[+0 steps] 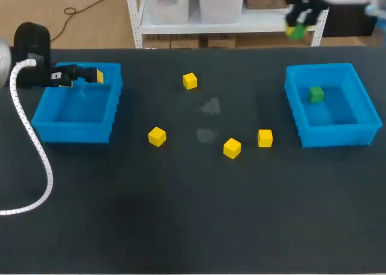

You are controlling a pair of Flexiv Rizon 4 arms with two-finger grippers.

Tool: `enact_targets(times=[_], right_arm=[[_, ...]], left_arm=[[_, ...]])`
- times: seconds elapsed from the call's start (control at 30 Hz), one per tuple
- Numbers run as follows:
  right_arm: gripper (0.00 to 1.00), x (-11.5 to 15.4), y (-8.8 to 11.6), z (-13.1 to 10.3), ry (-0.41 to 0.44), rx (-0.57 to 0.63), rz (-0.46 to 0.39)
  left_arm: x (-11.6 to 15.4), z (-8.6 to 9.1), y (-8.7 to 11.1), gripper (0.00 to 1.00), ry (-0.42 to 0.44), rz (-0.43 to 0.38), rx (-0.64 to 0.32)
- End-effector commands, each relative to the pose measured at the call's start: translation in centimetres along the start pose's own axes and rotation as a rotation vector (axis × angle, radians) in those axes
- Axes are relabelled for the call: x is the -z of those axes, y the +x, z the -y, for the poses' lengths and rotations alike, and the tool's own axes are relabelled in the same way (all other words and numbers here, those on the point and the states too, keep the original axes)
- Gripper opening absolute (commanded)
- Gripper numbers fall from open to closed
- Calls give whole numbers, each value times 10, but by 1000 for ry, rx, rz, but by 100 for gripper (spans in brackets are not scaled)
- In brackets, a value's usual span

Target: Put the green cubes in the right bin and the yellow cubes in the left bin.

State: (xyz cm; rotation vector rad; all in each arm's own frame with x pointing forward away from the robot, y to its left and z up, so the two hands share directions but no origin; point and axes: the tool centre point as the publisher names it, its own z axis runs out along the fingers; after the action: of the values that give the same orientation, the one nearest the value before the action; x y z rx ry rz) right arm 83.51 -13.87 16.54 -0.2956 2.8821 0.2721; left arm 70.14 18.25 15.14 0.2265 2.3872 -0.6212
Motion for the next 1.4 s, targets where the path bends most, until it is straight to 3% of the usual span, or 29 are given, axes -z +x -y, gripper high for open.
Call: enact_targets(times=[0.03, 0.17, 0.37, 0.7, 0.97, 1.0, 1.03, 1.07, 1.4], right_arm=[[0, 43, 102, 9, 41, -166, 615], [0, 28, 126, 11, 49, -229, 569], [0, 3, 141, 9, 47, -279, 515], [0, -19, 129, 10, 60, -308, 486], [0, -23, 126, 29, 107, -351, 469], [11, -24, 127, 32, 124, -355, 466], [50, -24, 129, 34, 134, -363, 469], [100, -25, 130, 36, 136, -363, 484], [100, -27, 130, 39, 142, -371, 476]], left_arm=[[1, -2, 2, 100, 12, 7, -2], [1, -2, 2, 100, 12, 7, -2], [1, -2, 2, 100, 12, 7, -2], [1, -2, 2, 100, 12, 7, -2], [1, -2, 2, 100, 12, 7, -2], [1, -2, 2, 100, 12, 7, -2], [1, -2, 2, 100, 12, 7, -2], [1, -2, 2, 100, 12, 7, -2], [1, -2, 2, 100, 12, 7, -2]])
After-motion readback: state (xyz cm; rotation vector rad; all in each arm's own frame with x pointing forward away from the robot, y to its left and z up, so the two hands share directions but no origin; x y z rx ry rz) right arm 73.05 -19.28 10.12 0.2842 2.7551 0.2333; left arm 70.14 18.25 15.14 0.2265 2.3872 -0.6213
